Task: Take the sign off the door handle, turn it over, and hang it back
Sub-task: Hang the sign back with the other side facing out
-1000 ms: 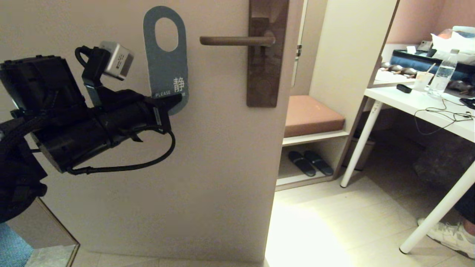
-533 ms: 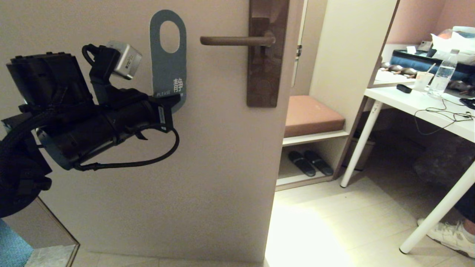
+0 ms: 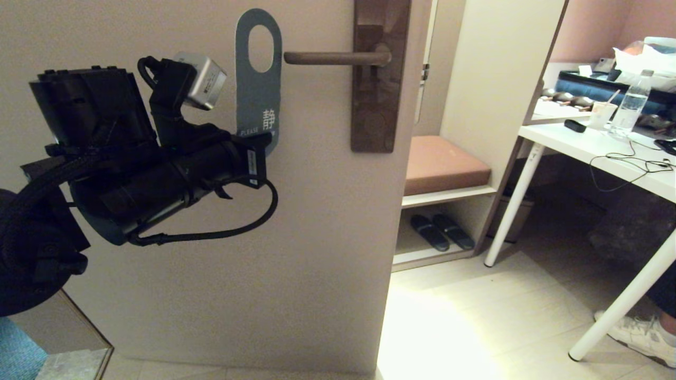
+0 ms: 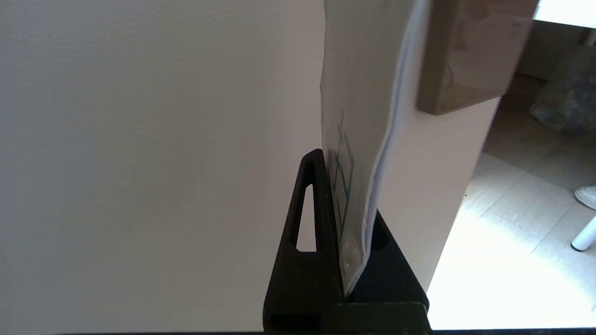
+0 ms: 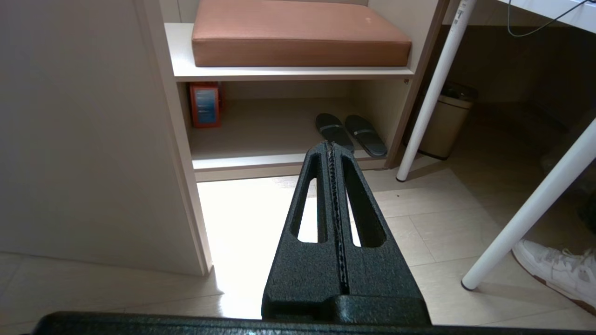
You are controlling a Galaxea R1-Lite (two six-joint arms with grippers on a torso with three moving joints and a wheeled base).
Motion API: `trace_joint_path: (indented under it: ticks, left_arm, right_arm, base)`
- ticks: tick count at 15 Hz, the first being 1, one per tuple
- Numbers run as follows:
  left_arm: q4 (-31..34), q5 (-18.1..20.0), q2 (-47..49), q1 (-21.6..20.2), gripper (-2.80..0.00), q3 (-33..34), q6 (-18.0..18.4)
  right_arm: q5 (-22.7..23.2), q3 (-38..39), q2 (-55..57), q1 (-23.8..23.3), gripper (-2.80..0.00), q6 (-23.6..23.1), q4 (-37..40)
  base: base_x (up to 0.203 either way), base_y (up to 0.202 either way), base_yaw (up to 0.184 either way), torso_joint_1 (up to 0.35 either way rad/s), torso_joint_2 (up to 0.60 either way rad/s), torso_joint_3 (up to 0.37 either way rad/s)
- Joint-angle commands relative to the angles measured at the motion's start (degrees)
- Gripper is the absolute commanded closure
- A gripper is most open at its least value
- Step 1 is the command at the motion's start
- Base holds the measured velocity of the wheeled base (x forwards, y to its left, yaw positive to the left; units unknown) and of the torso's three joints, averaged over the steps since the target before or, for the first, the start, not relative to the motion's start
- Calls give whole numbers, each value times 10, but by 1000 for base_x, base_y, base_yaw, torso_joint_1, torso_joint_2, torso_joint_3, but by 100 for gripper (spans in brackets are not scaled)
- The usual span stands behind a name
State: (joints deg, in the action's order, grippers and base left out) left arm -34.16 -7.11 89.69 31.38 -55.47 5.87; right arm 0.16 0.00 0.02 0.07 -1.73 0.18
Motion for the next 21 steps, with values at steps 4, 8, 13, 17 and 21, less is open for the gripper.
trace_joint_path:
  ticks: [4, 8, 13, 17, 21]
  left_arm:
    - [1, -32, 11, 24, 0, -11, 0]
    - [0, -45, 29, 24, 0, -20, -1]
    - [-1, -58, 57, 24, 0, -45, -1]
    - [-1, -66, 66, 35, 0, -57, -1]
    - [-1, -74, 70, 42, 0, -61, -1]
  right_arm:
    - [0, 0, 0, 0, 0, 0, 0]
    - [0, 0, 0, 0, 0, 0, 0]
    - [0, 0, 0, 0, 0, 0, 0]
    - [0, 0, 0, 0, 0, 0, 0]
    - [0, 0, 0, 0, 0, 0, 0]
  base:
    - [0, 0, 0, 0, 0, 0]
    - [0, 0, 0, 0, 0, 0]
    - [0, 0, 0, 0, 0, 0]
    - [0, 0, 0, 0, 0, 0]
    - [0, 0, 0, 0, 0, 0]
